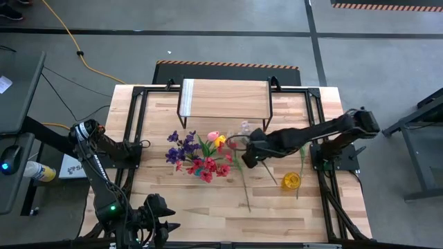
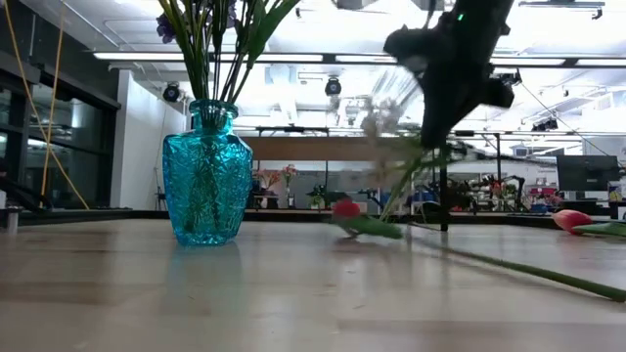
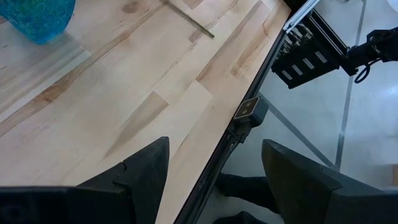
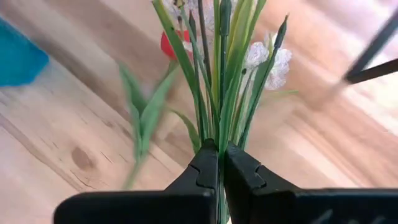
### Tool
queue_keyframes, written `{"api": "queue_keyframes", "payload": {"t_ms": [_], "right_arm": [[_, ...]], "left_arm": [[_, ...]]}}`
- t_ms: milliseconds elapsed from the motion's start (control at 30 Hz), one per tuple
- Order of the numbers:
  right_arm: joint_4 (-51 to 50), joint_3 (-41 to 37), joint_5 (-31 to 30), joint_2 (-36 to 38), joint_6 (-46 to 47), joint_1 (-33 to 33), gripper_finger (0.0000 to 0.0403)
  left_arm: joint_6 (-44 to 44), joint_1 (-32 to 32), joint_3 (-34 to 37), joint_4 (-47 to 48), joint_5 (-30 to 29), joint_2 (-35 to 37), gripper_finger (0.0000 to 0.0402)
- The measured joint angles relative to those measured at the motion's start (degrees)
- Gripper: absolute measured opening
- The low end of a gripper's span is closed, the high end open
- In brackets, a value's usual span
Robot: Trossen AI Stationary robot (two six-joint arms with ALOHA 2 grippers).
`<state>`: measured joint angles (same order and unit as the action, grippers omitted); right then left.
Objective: Pick and place flowers into a vace then onto a shelf
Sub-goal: Put the white flowers into the yellow vase
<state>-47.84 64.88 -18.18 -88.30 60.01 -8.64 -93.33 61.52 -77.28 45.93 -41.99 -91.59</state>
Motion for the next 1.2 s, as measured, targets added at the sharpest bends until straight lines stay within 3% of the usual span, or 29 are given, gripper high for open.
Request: {"api": "queue_keyframes", "payload": {"t_ms": [400, 800, 1200], "right_arm": [[-4.64, 0.0, -5.55, 14.48, 2.82, -0.02, 0.0003], [-5.59, 0.0, -9.02, 22.16, 1.51, -1.42, 0.0002], [-6.4, 0.0, -17.81, 32.05, -0.7, -5.03, 0.0001]], "left_arm": [[0.01, 0.0, 0.0, 0.02, 0.01, 0.0, 0.0287], [0.01, 0.0, 0.0, 0.0, 0.01, 0.0, 0.0287], [0.01, 0.0, 0.0, 0.0, 0.01, 0.0, 0.0287]]}}
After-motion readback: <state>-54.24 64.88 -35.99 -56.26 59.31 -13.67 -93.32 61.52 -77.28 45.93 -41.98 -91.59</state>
